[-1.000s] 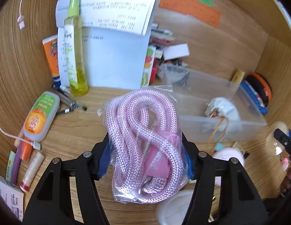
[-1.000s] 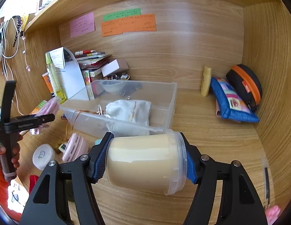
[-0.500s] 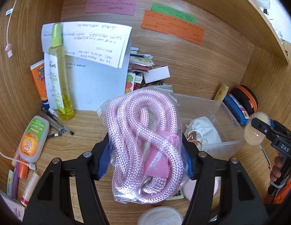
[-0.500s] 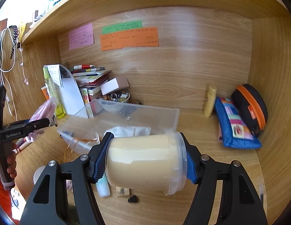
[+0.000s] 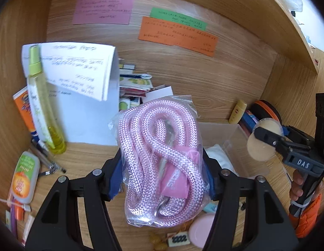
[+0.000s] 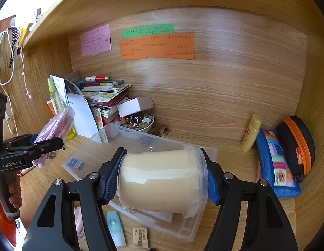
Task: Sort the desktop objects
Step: 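Carry the pink rope bag and beige jar over the clear box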
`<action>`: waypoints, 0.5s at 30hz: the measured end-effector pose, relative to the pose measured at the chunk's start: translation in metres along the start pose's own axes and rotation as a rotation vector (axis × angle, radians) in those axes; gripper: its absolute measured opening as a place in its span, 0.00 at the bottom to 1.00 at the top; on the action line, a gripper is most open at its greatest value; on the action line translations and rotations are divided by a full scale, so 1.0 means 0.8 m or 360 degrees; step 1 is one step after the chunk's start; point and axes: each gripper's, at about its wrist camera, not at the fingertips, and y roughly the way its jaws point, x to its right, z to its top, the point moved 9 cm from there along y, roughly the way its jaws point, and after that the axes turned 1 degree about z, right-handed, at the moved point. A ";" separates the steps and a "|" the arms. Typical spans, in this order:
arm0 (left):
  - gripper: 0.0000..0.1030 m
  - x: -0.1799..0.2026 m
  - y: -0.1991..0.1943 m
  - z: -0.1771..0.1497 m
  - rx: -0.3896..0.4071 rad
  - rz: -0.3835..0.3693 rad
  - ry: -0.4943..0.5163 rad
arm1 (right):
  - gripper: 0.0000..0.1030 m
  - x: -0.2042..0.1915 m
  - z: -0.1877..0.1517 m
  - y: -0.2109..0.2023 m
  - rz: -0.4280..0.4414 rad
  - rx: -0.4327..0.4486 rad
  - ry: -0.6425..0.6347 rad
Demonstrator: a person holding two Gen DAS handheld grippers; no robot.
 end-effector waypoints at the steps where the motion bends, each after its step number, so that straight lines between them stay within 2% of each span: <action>1: 0.61 0.002 0.003 0.002 0.0001 0.0001 0.0008 | 0.61 -0.002 0.001 0.003 0.0003 -0.0011 -0.0012; 5: 0.61 0.012 0.015 0.007 0.0005 -0.0009 0.0016 | 0.61 -0.004 0.001 0.017 -0.0005 -0.0033 -0.0066; 15: 0.61 0.033 0.069 -0.008 -0.0129 -0.0021 0.0057 | 0.61 0.011 -0.032 0.061 0.0021 -0.0182 -0.0013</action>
